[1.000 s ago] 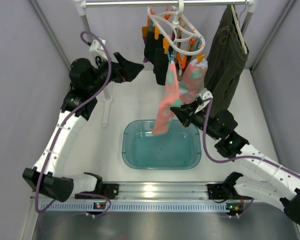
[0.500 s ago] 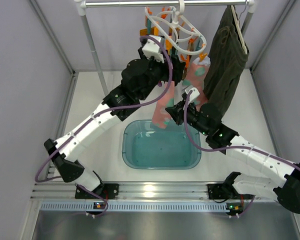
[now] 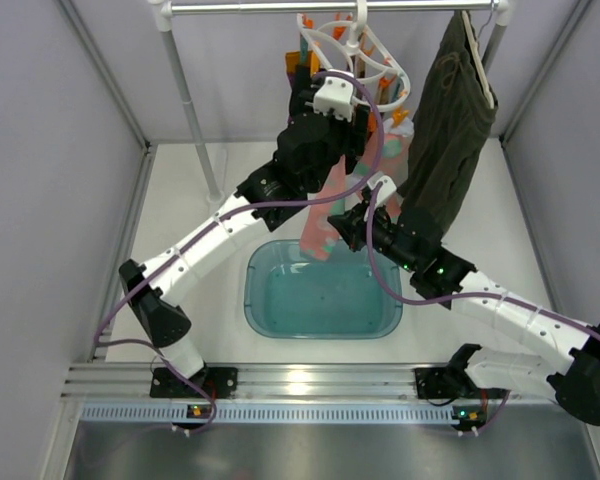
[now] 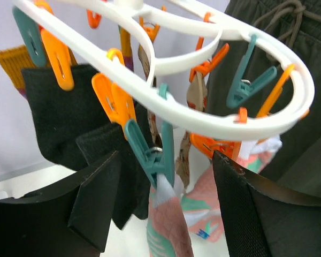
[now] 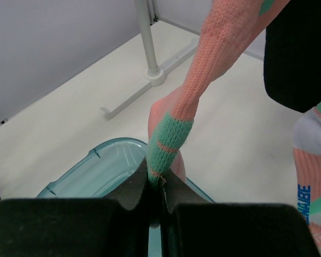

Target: Remove the socks clipped to the hanger

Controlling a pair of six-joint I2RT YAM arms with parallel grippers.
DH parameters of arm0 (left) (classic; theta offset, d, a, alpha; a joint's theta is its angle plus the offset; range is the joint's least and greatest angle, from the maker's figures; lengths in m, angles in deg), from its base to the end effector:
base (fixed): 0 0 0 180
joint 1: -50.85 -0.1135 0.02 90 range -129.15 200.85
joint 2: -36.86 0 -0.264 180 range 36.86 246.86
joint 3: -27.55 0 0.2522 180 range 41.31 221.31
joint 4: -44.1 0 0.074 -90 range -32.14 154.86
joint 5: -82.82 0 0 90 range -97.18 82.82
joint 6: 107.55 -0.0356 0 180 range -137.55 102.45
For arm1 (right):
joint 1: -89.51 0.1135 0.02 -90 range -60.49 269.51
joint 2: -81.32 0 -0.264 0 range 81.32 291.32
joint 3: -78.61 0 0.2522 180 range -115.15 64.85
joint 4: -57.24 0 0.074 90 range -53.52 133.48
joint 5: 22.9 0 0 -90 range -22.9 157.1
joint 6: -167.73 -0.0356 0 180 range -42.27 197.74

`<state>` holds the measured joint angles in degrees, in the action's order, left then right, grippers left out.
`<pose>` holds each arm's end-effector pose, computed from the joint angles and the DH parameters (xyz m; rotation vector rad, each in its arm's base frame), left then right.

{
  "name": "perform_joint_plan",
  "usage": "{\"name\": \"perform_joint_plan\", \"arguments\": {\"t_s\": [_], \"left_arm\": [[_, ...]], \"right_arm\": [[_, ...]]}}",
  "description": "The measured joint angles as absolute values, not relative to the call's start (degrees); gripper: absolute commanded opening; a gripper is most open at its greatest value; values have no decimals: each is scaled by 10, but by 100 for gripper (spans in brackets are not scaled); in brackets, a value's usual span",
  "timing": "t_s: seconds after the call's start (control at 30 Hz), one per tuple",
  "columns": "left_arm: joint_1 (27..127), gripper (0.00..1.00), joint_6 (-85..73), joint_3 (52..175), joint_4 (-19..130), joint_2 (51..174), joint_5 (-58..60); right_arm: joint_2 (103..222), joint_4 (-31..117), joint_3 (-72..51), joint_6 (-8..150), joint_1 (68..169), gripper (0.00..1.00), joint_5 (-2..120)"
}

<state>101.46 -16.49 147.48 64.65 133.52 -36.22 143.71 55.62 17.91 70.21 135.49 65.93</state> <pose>0.2591 -0.2884 0.4803 0.2561 1.5171 -0.3324 0.1796 0.1869 0.3337 -0.5684 1.5802 0.7287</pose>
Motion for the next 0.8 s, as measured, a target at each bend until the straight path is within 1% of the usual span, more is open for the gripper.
{"name": "perform_joint_plan", "arguments": {"t_s": [0.03,0.07,0.13,0.17,0.27,0.3,0.37,0.4,0.5,0.53,0.57,0.77,0.8], "left_arm": [[1015,70,-172,1483,647,1339,-364],[1015,65,-178,1493,646,1344,-366],[1014,63,-188,1509,644,1353,-367],[1013,59,-192,1514,644,1356,-367],[1008,55,-198,1520,643,1361,-366],[1007,45,-198,1520,643,1362,-365],[1002,35,-199,1520,643,1364,-364],[1000,28,-199,1520,643,1365,-362],[995,17,-200,1520,643,1369,-353],[994,3,-202,1521,643,1370,-352],[993,0,-203,1525,643,1372,-351],[993,0,-206,1541,642,1386,-352],[993,4,-207,1541,642,1387,-352]], "right_arm": [[1437,556,179,702,1355,0,658],[1437,556,179,702,1355,0,656],[1437,556,179,702,1355,0,654],[1437,556,179,702,1355,0,653],[1437,556,179,703,1355,0,652],[1437,556,179,703,1355,0,652],[1437,556,179,703,1355,0,650],[1437,556,179,705,1355,0,649],[1435,556,179,707,1355,0,647],[1435,555,179,707,1355,0,646],[1434,554,179,707,1355,0,645],[1416,531,180,713,1355,0,637],[1409,530,184,713,1355,0,634]]}}
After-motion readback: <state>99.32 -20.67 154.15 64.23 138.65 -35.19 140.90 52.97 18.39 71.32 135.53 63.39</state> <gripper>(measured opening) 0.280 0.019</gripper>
